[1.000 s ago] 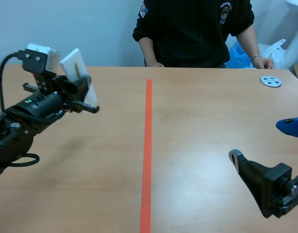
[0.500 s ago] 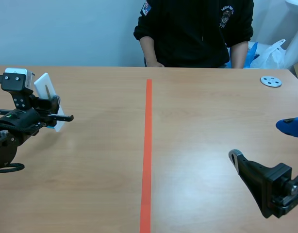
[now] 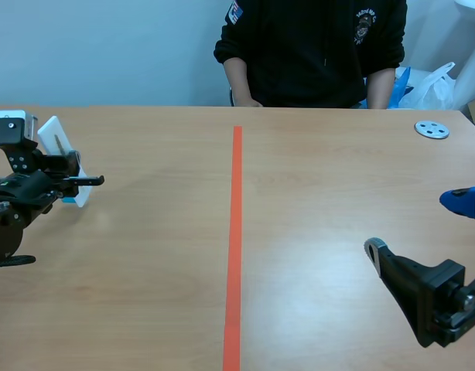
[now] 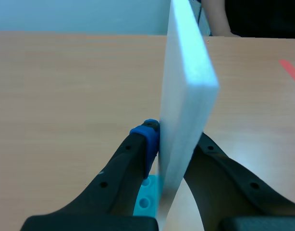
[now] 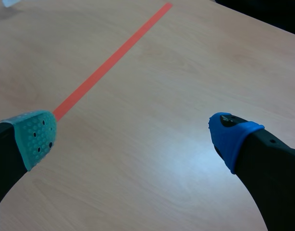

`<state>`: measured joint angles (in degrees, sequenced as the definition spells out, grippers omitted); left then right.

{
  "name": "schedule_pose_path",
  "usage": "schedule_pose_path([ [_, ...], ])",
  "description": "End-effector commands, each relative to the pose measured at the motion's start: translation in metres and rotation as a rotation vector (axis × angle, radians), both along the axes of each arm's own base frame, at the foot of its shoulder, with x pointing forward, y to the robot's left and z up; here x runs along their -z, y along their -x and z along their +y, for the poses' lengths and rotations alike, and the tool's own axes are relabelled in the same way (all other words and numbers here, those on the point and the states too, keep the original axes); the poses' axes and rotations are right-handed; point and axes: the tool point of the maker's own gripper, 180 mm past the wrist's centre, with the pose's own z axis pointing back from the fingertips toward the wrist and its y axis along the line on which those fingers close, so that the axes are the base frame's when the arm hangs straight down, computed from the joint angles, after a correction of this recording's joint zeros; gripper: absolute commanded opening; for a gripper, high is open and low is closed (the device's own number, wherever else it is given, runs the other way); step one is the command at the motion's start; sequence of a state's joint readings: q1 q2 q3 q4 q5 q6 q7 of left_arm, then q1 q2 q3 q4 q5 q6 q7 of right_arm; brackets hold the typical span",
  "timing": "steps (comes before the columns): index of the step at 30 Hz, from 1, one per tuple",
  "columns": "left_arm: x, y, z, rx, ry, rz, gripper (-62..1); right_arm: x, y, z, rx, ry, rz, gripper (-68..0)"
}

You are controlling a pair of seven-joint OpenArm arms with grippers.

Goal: Sort the leaf by its shape. The table is split by an orange tape line. A compound leaf with several leaflets goes to the left side, a simple leaf with one blade goes to the right side. Return to the home posture when a red brick is placed on the table.

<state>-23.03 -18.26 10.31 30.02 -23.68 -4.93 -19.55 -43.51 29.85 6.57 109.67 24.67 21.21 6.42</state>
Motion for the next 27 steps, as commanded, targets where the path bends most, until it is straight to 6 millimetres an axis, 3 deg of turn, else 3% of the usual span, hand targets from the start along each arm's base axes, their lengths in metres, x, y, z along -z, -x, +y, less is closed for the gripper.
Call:
schedule_pose_path([
  [1,-0.015,-0.008,0.003,-0.016,0.026,-0.046,-56.6,-0.013,-0.006,0.001,0.0,-0.014,-0.046,0.4],
  [6,-0.006,-0.004,0.011,-0.05,0.061,-0.026,-56.6,-0.013,-0.006,0.002,0.0,-0.017,-0.046,0.4],
  [10,-0.006,-0.004,0.011,-0.051,0.061,-0.029,-51.2,-0.013,-0.004,0.004,-0.016,-0.022,-0.041,0.4],
  [14,-0.006,-0.004,0.011,-0.051,0.06,-0.029,-49.9,-0.013,-0.004,0.004,-0.016,-0.022,-0.04,0.4],
  [19,-0.006,-0.003,0.012,-0.052,0.058,-0.029,-36.8,-0.011,-0.004,0.004,-0.016,-0.019,-0.034,0.4],
  [23,-0.009,-0.003,0.014,-0.053,0.054,-0.04,-35.2,-0.011,-0.004,0.004,-0.018,-0.018,-0.03,0.4],
  [27,-0.018,-0.005,0.018,-0.054,0.043,-0.076,-27.5,-0.011,-0.003,0.004,-0.018,-0.018,-0.03,0.4],
])
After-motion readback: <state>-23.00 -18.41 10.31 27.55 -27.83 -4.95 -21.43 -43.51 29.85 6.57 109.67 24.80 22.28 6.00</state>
